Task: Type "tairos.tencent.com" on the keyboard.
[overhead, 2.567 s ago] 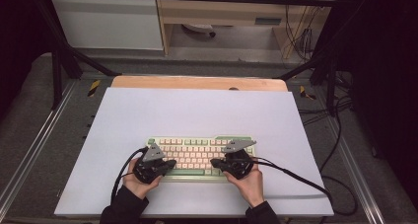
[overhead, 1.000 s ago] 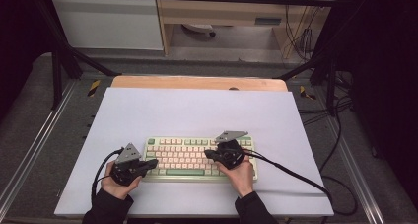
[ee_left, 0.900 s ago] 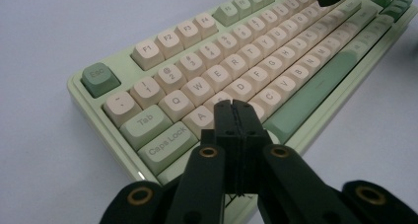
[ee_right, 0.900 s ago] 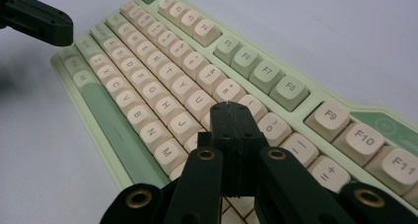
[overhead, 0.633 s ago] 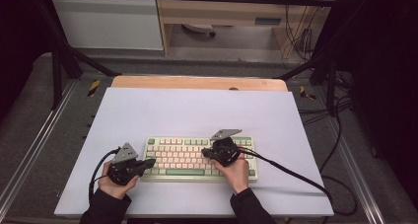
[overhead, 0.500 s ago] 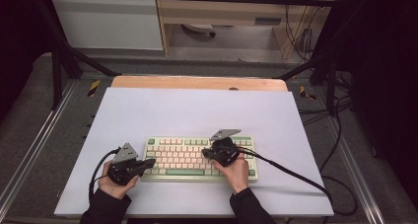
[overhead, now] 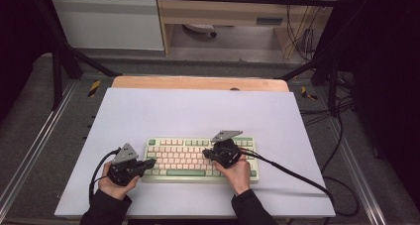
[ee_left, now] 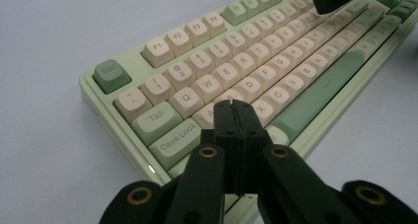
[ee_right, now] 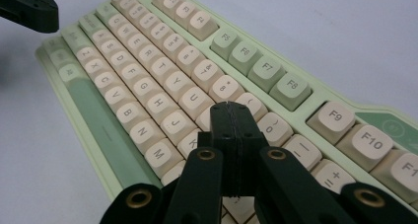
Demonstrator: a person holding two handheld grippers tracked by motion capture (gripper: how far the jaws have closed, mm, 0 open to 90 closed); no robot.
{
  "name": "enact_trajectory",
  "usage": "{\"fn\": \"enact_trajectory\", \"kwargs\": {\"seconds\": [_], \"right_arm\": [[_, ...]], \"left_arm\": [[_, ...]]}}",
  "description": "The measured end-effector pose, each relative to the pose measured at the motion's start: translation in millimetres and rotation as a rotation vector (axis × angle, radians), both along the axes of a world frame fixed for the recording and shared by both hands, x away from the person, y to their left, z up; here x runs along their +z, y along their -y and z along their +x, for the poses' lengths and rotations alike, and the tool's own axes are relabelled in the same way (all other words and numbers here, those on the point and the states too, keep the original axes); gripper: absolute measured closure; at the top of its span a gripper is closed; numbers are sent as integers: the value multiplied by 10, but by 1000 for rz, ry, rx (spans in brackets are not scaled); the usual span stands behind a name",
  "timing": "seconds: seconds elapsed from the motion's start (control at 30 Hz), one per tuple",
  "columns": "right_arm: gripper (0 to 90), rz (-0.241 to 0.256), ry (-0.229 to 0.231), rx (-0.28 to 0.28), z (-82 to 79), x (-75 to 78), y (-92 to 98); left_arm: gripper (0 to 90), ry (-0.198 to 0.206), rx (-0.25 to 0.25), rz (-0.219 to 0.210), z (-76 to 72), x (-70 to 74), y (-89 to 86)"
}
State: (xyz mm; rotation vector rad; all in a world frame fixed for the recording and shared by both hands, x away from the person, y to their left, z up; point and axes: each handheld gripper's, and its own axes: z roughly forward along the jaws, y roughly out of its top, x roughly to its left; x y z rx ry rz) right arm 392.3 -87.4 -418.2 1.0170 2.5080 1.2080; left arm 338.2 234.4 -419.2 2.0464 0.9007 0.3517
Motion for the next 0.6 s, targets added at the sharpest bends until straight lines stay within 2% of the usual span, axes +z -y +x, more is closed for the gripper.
{"fn": "enact_trajectory", "kwargs": {"seconds": [0.3, 0.6], "right_arm": [[900, 20, 16, 17, -99, 108, 28], [900, 36, 16, 36, -167, 130, 12]], "left_arm": [[898, -2, 1, 5, 4, -9, 5], [898, -1, 1, 5, 5, -9, 5]]}}
